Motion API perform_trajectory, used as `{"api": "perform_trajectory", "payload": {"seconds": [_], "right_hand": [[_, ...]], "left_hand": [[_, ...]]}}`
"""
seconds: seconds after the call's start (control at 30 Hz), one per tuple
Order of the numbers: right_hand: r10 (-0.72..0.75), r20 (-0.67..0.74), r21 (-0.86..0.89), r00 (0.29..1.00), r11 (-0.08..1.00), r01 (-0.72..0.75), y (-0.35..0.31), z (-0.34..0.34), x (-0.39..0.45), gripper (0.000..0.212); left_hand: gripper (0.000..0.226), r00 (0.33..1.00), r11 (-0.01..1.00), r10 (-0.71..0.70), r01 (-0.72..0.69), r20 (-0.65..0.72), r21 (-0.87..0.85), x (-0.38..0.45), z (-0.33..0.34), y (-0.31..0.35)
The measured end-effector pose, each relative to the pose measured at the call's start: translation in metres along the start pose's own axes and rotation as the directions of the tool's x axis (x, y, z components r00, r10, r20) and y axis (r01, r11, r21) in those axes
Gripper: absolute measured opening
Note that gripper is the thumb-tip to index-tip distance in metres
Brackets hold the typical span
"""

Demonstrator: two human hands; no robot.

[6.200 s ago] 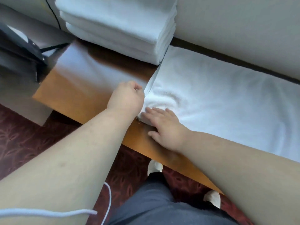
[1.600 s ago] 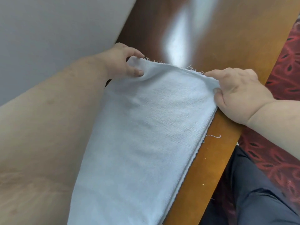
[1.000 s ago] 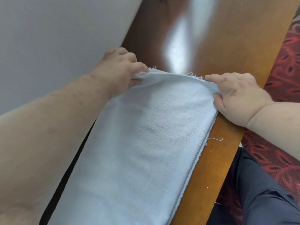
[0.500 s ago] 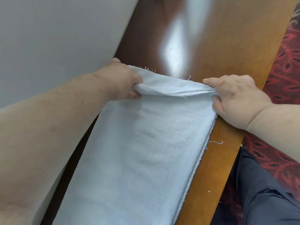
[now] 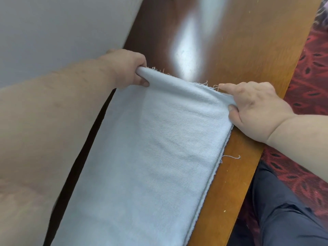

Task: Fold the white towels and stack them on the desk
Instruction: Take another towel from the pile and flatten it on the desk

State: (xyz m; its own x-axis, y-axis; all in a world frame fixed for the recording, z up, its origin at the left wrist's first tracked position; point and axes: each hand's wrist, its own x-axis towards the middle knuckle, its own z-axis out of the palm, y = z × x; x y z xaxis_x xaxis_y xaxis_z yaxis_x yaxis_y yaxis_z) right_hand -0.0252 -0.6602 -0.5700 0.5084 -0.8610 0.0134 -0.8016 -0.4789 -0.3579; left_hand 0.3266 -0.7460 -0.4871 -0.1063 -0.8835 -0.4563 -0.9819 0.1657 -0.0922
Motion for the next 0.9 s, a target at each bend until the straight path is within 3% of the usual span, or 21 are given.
{"api": "perform_trajectory", "payload": {"seconds": [0.1,0.23,0.3,0.43,0.5,0.6,0.73,0.8,0.9], "right_hand": [[0.012,0.008,0.000,1.000,1.000,-0.012,-0.001,-0.001,0.002,0.052],[-0.040,0.005,-0.028,0.999,0.999,0.040,-0.001,-0.002,0.001,0.045],[-0.075,-0.004,-0.026,0.997,0.997,0.075,0.001,-0.002,0.000,0.041],[-0.089,-0.014,-0.028,0.996,0.996,0.088,0.001,-0.003,-0.001,0.044],[-0.083,-0.024,-0.034,0.996,0.996,0.082,0.000,-0.003,-0.001,0.046],[-0.063,-0.038,-0.038,0.997,0.997,0.061,0.001,-0.002,-0.001,0.046],[-0.063,-0.054,-0.031,0.997,0.998,0.061,-0.001,-0.003,-0.001,0.050],[-0.061,-0.052,-0.026,0.997,0.998,0.060,-0.002,-0.004,-0.002,0.053],[-0.037,-0.058,-0.016,0.998,0.999,0.037,-0.003,-0.005,-0.003,0.053]], "left_hand": [[0.025,1.000,0.987,-0.008,0.005,-0.016,-0.159,0.002,0.009,-0.002],[0.022,0.994,0.990,-0.006,-0.008,-0.105,-0.140,0.003,0.009,-0.001],[0.026,0.984,0.996,-0.066,0.054,-0.164,-0.074,0.003,0.006,-0.003],[0.029,0.987,0.987,-0.117,0.128,-0.106,0.101,0.004,0.003,-0.001],[0.028,0.983,0.988,-0.141,0.147,-0.119,0.046,0.003,0.003,0.006],[0.034,0.935,0.955,-0.275,0.237,-0.226,-0.181,0.000,0.008,0.019],[0.056,0.867,0.930,-0.274,0.129,-0.416,-0.343,-0.030,0.038,0.065],[0.053,0.879,0.921,-0.311,0.185,-0.362,-0.344,-0.045,0.062,0.093],[0.063,0.879,0.849,-0.463,0.401,-0.116,-0.345,-0.047,0.087,0.109]]}}
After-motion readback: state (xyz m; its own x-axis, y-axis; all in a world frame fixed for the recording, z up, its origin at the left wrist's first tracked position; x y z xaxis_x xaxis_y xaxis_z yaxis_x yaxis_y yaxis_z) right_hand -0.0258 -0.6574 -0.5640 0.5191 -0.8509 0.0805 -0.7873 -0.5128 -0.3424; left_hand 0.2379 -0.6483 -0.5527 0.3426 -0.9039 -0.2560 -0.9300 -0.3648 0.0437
